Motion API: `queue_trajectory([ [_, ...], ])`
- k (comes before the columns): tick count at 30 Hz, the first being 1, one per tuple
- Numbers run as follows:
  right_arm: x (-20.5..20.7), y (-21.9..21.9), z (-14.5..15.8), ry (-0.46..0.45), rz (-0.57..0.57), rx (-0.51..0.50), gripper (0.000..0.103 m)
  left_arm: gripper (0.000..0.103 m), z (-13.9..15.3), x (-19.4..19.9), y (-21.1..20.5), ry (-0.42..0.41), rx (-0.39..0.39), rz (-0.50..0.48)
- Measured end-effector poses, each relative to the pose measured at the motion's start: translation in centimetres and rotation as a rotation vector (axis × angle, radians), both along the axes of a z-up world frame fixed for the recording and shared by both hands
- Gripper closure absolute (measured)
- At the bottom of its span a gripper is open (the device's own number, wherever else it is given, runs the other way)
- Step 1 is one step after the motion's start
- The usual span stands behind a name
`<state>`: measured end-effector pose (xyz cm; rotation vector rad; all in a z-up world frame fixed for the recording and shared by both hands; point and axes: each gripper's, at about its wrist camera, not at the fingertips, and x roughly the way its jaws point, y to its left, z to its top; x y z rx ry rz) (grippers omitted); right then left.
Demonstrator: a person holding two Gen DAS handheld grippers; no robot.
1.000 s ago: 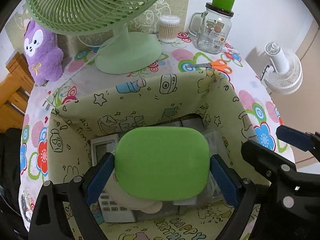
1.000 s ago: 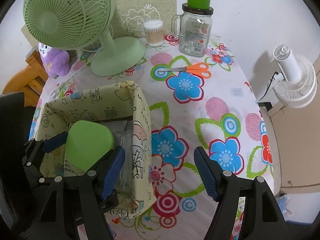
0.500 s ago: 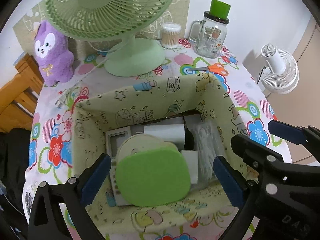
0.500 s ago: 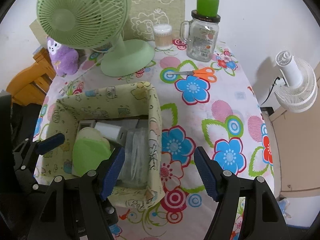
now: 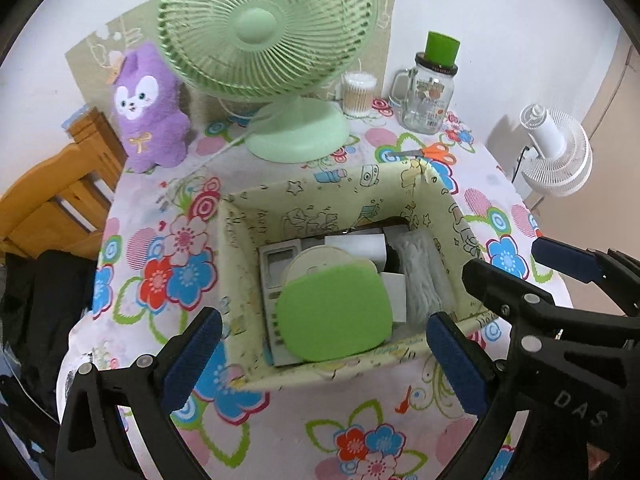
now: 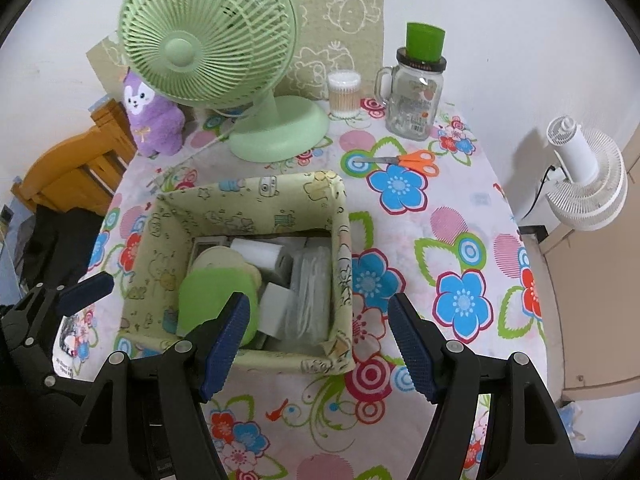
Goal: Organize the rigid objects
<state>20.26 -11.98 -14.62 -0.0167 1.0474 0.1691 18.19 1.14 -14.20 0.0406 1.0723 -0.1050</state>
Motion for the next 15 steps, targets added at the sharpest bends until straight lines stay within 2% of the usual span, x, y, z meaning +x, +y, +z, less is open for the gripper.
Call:
queue_trajectory([
  [2,-0.5,0.1,0.5,-0.012,-0.002,-0.003,0.028,0.000,0.7,-0.7,0.4,-0.013,-0.001,0.007],
  [6,-1.7,0.3,1.6,-0.041,-0.011,-0.002,0.022,0.000,2.0,-2.0,1.1,-0.038,-0.002,0.020],
  [15,-5.1,0.4,4.0,-0.087,-0.003,-0.001,0.017,0.000,4.7,-5.4,2.4,-0.081,0.005,0.037],
])
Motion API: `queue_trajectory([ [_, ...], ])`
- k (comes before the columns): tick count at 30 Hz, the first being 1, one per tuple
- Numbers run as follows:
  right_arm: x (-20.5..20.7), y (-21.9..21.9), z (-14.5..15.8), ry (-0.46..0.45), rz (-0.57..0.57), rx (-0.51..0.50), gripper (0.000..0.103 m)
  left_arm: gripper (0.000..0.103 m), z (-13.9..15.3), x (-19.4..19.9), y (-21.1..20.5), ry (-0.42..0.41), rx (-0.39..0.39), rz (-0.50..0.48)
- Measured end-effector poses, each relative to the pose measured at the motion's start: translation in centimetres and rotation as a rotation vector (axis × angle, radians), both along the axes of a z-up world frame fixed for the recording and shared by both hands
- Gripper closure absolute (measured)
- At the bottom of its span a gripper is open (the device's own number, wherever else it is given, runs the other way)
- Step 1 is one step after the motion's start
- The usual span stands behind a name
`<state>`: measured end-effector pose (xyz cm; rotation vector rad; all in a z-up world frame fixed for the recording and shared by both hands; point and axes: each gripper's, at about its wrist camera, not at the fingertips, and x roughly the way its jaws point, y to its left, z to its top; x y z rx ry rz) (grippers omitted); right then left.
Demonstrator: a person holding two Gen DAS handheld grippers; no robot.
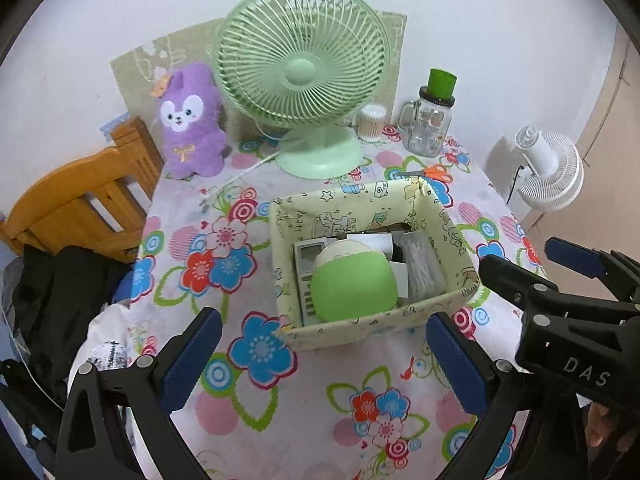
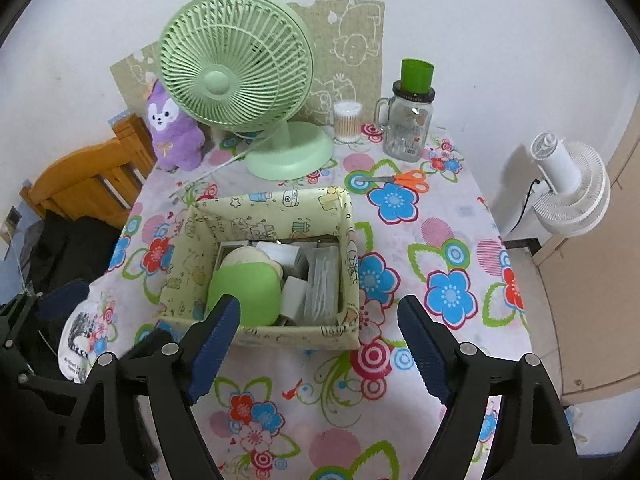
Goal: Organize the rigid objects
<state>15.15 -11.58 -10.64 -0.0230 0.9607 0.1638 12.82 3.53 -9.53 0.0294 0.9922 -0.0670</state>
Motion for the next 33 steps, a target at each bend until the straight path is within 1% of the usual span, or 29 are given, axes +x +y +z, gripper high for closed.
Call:
queue_trajectory([
  [6,-2.3,-0.2,2.2,-0.033,0.010,0.014,0.015,0.000,2.2,-2.2,1.0,-0.040,0.011,0.017],
  [14,-5.9,-0.4,6.4,-0.134,0.006,0.037,0.010,0.000,6.2,-5.1,1.9,-0.119,-0.002,0.033],
  [20,-7.8,-0.7,8.7,-0.181,0.008,0.005,0.009,0.000,8.6,-6.7,2.5,-0.168,-0.028,0.062],
  [23,-8.7,-1.0,9.8,-0.206,0.007,-0.005,0.007,0.000,9.3,-7.5,2.2,-0.188,-0.008,0.061],
  [27,-9.8,-1.5,11.0,-0.231,-0.002,-0.003,0.006,0.000,9.8,-8.4,2.0,-0.194,-0.010,0.067],
  [30,-10.4,-1.8,11.3,-0.238,-0.009,-0.003,0.005,0.000,10.1,-9.0,1.9,-0.190,-0.005,0.078],
  [33,-10.7,-1.9,11.4,-0.224,-0.015,0.007,0.005,0.000,10.4,-9.7,1.9,-0.186,0.025,0.092],
])
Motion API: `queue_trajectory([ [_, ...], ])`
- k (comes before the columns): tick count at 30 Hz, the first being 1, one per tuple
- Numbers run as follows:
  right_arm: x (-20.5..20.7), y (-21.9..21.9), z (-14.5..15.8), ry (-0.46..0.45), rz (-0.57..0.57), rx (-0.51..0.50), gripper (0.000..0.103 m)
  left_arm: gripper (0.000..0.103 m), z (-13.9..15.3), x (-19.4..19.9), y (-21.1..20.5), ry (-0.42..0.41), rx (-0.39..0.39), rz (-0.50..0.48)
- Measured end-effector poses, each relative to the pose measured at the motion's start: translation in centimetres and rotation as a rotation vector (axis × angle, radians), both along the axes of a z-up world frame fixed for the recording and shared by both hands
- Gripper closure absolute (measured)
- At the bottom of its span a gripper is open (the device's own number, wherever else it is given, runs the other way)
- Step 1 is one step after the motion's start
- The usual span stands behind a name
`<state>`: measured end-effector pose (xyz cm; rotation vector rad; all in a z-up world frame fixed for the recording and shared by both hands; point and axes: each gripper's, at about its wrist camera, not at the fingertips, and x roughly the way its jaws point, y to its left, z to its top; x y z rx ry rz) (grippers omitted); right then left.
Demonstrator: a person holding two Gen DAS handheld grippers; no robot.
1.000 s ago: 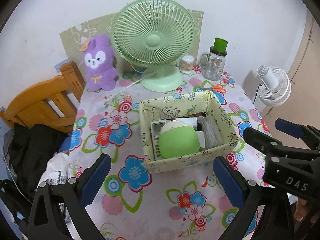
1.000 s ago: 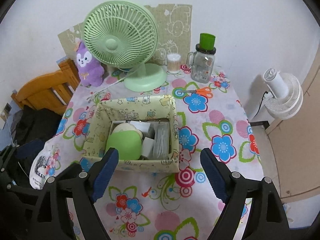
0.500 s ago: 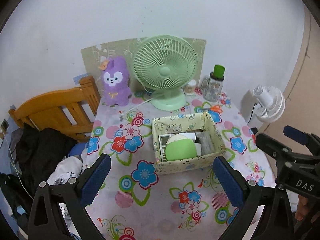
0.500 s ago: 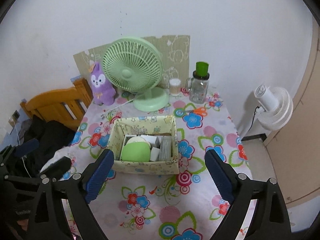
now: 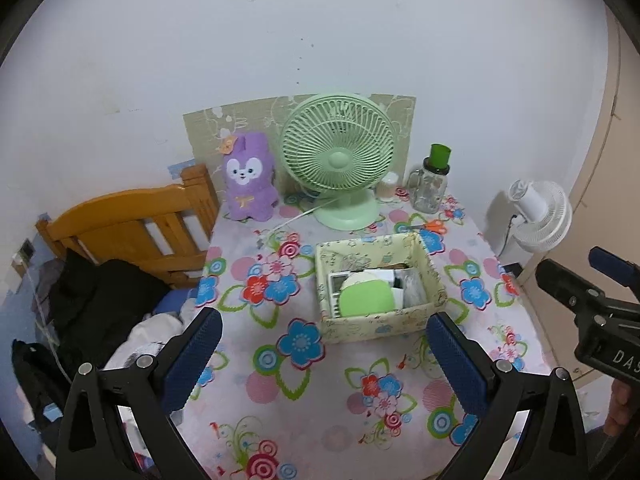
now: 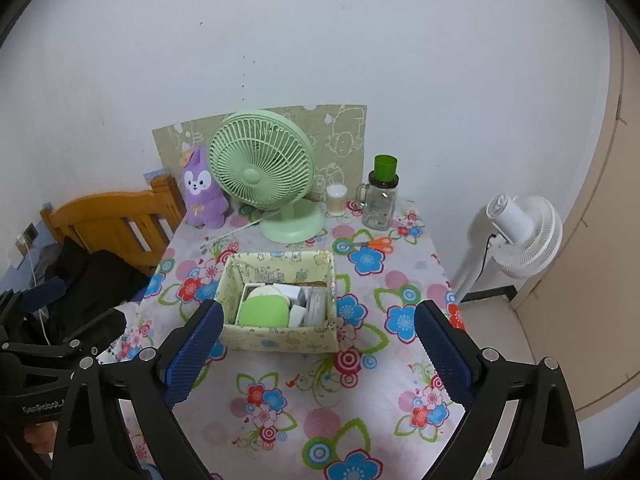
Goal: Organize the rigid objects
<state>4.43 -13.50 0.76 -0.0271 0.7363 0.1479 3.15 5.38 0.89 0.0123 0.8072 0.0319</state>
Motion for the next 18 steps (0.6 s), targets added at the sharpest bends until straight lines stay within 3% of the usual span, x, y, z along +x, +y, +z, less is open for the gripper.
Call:
queue_trajectory([
  [18,-0.9,0.0,1.2,-0.021,-0.018,0.017,0.005,0.000,1.8,-1.4,0.0,-0.041,-0.014,-0.002],
])
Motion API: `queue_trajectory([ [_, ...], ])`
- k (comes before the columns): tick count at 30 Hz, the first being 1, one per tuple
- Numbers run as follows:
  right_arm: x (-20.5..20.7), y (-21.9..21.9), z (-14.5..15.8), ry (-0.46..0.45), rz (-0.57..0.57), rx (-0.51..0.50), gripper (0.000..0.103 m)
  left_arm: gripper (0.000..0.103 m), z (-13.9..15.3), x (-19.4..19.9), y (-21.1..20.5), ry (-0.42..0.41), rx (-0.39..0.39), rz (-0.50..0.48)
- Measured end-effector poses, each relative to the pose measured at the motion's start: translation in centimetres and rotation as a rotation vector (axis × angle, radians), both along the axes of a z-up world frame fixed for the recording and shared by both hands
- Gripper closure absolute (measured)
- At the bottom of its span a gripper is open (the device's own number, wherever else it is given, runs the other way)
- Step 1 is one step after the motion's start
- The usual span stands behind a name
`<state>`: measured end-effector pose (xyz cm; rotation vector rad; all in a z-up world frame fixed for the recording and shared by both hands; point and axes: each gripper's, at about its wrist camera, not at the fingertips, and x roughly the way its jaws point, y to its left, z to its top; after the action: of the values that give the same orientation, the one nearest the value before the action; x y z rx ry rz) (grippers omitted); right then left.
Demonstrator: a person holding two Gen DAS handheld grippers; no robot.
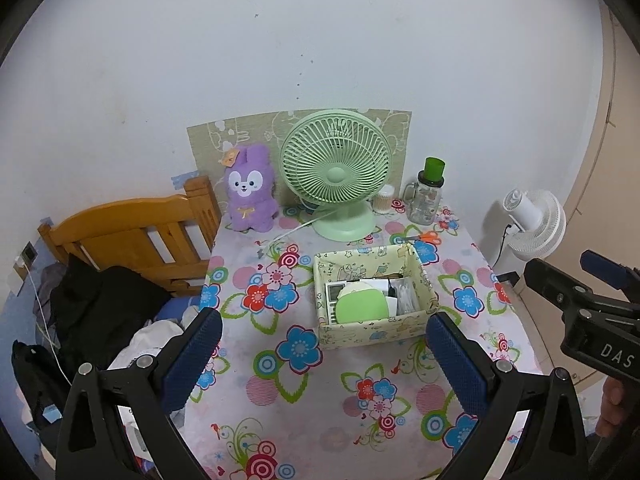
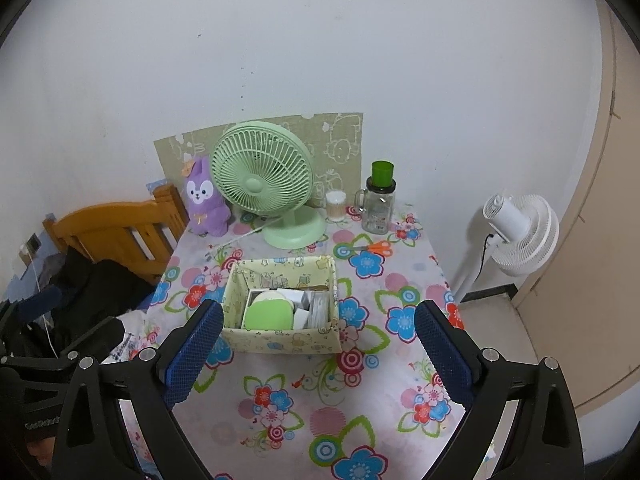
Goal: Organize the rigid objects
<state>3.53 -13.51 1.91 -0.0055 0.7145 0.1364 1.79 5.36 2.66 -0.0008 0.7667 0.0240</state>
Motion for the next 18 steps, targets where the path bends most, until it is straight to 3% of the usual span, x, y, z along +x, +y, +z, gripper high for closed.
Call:
queue_trajectory([
  [18,-0.5,-0.1,1.0,-0.016,-0.044,0.008,0.005,0.000,1.3,-0.2,1.4,-0.051,-0.006,0.048],
])
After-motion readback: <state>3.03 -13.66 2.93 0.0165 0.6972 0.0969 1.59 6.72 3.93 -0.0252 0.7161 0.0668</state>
